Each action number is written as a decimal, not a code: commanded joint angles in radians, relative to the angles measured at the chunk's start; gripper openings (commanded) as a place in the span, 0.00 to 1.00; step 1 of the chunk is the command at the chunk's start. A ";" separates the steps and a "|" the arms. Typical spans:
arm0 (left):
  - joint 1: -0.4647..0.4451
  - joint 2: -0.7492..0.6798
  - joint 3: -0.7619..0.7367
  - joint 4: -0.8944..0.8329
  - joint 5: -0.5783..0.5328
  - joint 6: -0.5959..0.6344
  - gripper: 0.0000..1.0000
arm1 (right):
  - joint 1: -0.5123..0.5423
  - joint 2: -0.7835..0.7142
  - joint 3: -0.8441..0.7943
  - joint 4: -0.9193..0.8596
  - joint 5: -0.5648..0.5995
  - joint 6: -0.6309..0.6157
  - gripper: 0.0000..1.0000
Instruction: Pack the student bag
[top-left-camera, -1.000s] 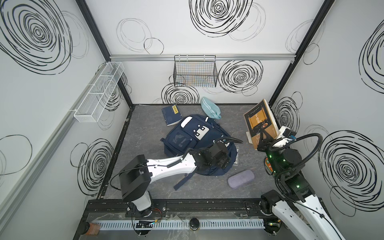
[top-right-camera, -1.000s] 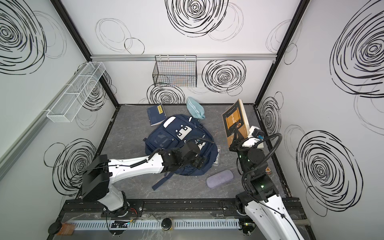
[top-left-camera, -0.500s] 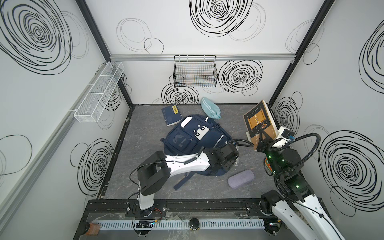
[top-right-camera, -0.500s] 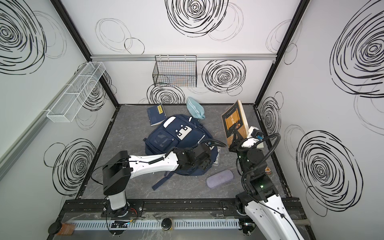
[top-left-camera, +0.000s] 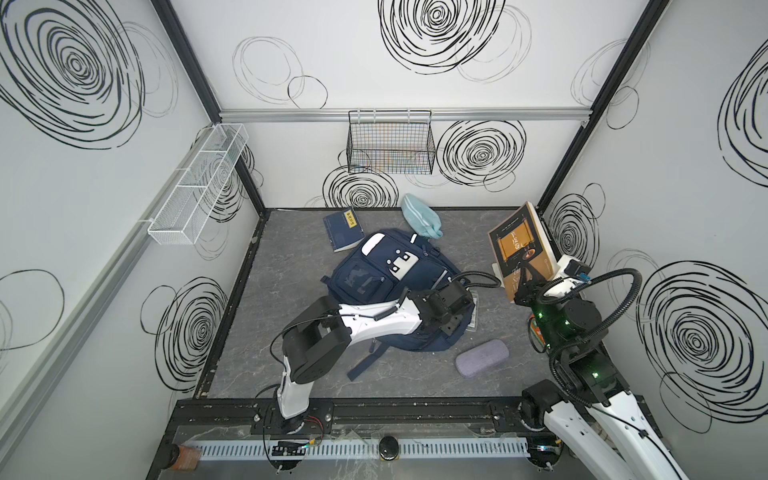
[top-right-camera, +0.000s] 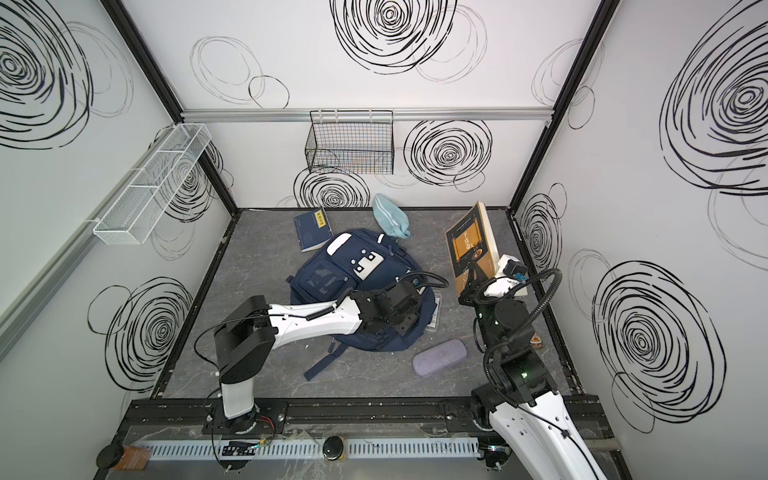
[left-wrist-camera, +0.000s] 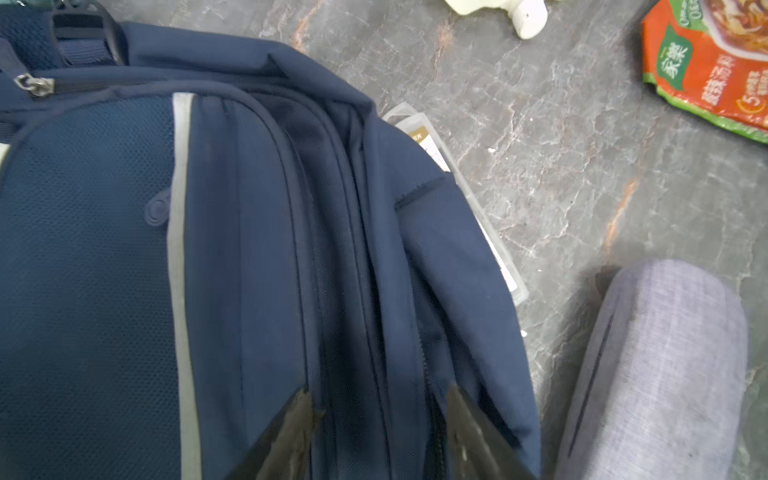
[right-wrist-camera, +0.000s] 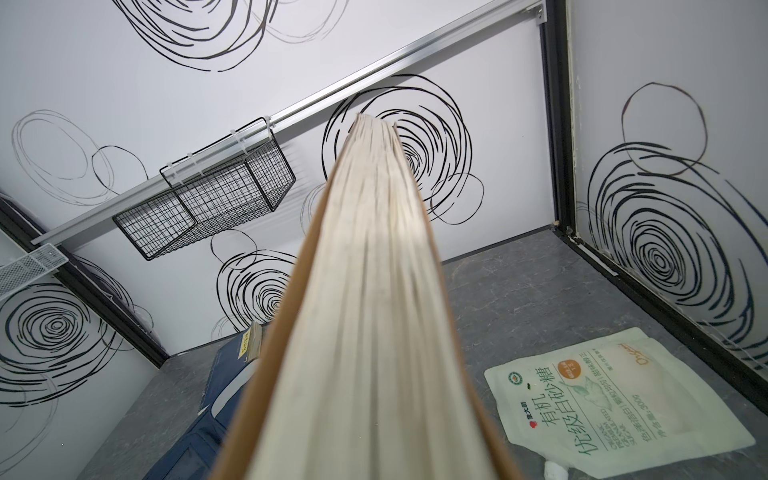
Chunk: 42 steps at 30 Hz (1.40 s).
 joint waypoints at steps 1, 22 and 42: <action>0.007 0.024 0.025 -0.007 0.057 -0.011 0.54 | -0.002 -0.017 0.009 0.063 0.019 0.009 0.00; 0.048 -0.094 -0.003 0.035 0.144 -0.057 0.00 | -0.003 -0.001 0.012 0.060 -0.014 0.030 0.00; 0.036 -0.589 -0.234 0.420 -0.138 -0.002 0.00 | -0.004 0.085 -0.025 0.003 -0.325 0.188 0.00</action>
